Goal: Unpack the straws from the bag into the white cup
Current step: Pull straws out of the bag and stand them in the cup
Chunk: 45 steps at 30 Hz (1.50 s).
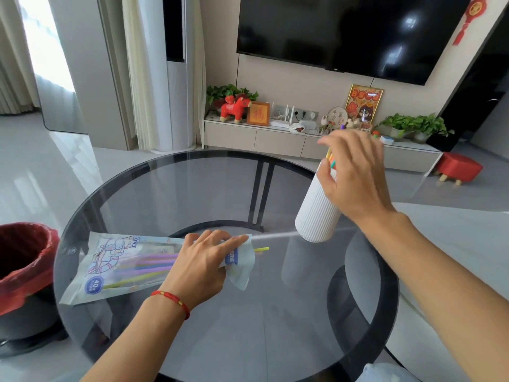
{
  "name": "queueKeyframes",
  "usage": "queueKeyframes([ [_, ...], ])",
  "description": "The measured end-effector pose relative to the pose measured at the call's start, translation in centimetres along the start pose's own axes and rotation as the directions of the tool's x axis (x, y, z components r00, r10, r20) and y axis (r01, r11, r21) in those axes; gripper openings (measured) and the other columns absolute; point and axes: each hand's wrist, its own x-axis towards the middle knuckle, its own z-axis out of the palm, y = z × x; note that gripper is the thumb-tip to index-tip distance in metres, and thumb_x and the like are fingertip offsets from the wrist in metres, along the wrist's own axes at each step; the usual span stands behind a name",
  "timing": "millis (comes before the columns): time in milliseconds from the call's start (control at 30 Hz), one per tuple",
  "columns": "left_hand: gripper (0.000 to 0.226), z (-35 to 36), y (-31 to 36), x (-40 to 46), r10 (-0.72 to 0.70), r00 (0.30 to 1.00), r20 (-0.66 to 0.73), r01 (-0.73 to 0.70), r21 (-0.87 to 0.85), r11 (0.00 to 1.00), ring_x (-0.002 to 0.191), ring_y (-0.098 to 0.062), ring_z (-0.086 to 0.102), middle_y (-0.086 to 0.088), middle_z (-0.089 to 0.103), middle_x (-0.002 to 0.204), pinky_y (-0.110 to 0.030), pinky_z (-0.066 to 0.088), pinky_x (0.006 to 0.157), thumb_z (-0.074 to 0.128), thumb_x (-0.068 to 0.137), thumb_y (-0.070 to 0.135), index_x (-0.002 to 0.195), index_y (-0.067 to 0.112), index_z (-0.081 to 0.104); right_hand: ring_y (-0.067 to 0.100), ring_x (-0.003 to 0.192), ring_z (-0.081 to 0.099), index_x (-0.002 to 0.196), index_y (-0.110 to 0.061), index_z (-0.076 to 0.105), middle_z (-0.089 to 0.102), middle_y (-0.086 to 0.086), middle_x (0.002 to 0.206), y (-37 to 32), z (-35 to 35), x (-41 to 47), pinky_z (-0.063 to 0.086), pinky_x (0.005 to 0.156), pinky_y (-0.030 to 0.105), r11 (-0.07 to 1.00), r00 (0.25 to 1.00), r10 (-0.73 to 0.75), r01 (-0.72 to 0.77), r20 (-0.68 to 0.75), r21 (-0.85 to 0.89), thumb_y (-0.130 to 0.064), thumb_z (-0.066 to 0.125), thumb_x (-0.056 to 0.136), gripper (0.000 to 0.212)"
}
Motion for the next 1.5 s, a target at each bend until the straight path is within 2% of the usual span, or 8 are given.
queueKeyframes([
  [100, 0.079, -0.1, 0.1, 0.1, -0.009, 1.0, 0.012, 0.009, 0.008, 1.0, 0.104, -0.026, 0.057, 0.004, 0.062, 0.118, -0.041, 0.043, 0.087, 0.067, 0.068, 0.016, 0.142, 0.031, 0.044, 0.02, 0.094, 0.064, 0.111, -0.015, 0.071, 0.068, -0.001, 0.107, -4.4, 1.3, -5.0, 0.053, 0.084, 0.04, 0.896, 0.904, -0.048, -0.149, 0.424, 0.418, -0.012, 0.062, 0.096, 0.018],
  [200, 0.084, -0.3, 0.4, 0.1, -0.005, 1.0, 0.028, 0.005, 0.007, 1.0, 0.106, -0.026, 0.057, 0.004, 0.06, 0.119, -0.041, 0.043, 0.089, 0.067, 0.066, 0.031, 0.145, 0.029, 0.039, 0.005, 0.103, 0.061, 0.127, -0.023, 0.069, 0.063, -0.008, 0.122, -7.5, 3.6, -10.1, 0.051, 0.09, 0.026, 0.765, 0.755, -0.042, -0.398, 0.655, 0.507, -0.023, 0.067, 0.101, 0.026],
  [400, 0.093, -0.2, 0.8, -0.1, -0.031, 0.997, 0.076, 0.027, 0.053, 0.998, 0.108, -0.024, 0.051, 0.004, 0.055, 0.124, -0.042, 0.04, 0.095, 0.058, 0.061, 0.048, 0.148, 0.029, 0.03, 0.006, 0.084, 0.069, 0.101, -0.037, 0.079, 0.076, -0.015, 0.102, -10.5, 5.6, -12.8, 0.053, 0.074, 0.021, 0.432, 0.761, 0.18, -0.631, 0.624, 0.645, -0.006, 0.078, 0.092, 0.033],
  [800, 0.098, 0.1, 1.3, -0.3, 0.015, 0.988, 0.152, -0.019, 0.021, 1.0, 0.105, -0.023, 0.048, 0.002, 0.053, 0.12, -0.042, 0.039, 0.093, 0.059, 0.058, 0.046, 0.148, 0.029, 0.023, 0.014, 0.074, 0.056, 0.098, -0.009, 0.083, 0.077, 0.025, 0.089, -11.1, 6.9, -13.5, 0.058, 0.069, 0.048, 0.381, 0.633, 0.022, -0.721, 0.774, 0.579, -0.001, 0.084, 0.083, 0.017],
  [1000, 0.095, 0.1, 1.0, -0.3, 0.007, 0.989, 0.15, -0.011, 0.021, 1.0, 0.104, -0.024, 0.05, 0.002, 0.054, 0.119, -0.042, 0.041, 0.093, 0.06, 0.058, 0.045, 0.147, 0.029, 0.029, 0.005, 0.081, 0.078, 0.089, -0.045, 0.083, 0.083, -0.015, 0.087, -9.3, 5.9, -13.4, 0.06, 0.076, 0.026, 0.35, 0.668, 0.048, -0.707, 0.742, 0.614, -0.009, 0.088, 0.084, 0.036],
  [1200, 0.092, 0.0, 1.0, -0.1, 0.007, 0.991, 0.132, -0.007, 0.003, 1.0, 0.107, -0.023, 0.049, 0.003, 0.054, 0.121, -0.042, 0.04, 0.094, 0.06, 0.06, 0.043, 0.146, 0.029, 0.031, 0.01, 0.096, 0.075, 0.114, -0.032, 0.082, 0.082, -0.011, 0.103, -7.9, 5.4, -13.6, 0.06, 0.081, 0.024, 0.328, 0.662, 0.103, -0.727, 0.742, 0.603, -0.03, 0.089, 0.084, 0.032],
  [1333, 0.086, -0.1, 1.1, -0.2, 0.01, 0.995, 0.103, -0.008, -0.016, 1.0, 0.106, -0.021, 0.049, 0.005, 0.056, 0.122, -0.039, 0.04, 0.092, 0.059, 0.063, 0.043, 0.145, 0.032, 0.034, 0.024, 0.066, 0.068, 0.102, -0.026, 0.085, 0.082, 0.004, 0.087, -9.4, 5.8, -13.5, 0.056, 0.055, 0.032, 0.141, 0.635, 0.1, -0.771, 0.766, 0.621, -0.007, 0.081, 0.091, 0.022],
  [1500, 0.076, -0.4, 0.5, -0.4, -0.01, 0.992, 0.122, 0.008, 0.017, 1.0, 0.105, -0.022, 0.051, 0.005, 0.057, 0.122, -0.04, 0.04, 0.091, 0.062, 0.068, 0.038, 0.141, 0.038, 0.041, 0.025, 0.062, 0.069, 0.099, -0.004, 0.084, 0.078, 0.025, 0.079, -7.0, 5.6, -13.3, 0.06, 0.059, 0.028, 0.083, 0.602, 0.166, -0.798, 0.781, 0.597, -0.004, 0.083, 0.087, 0.012],
])
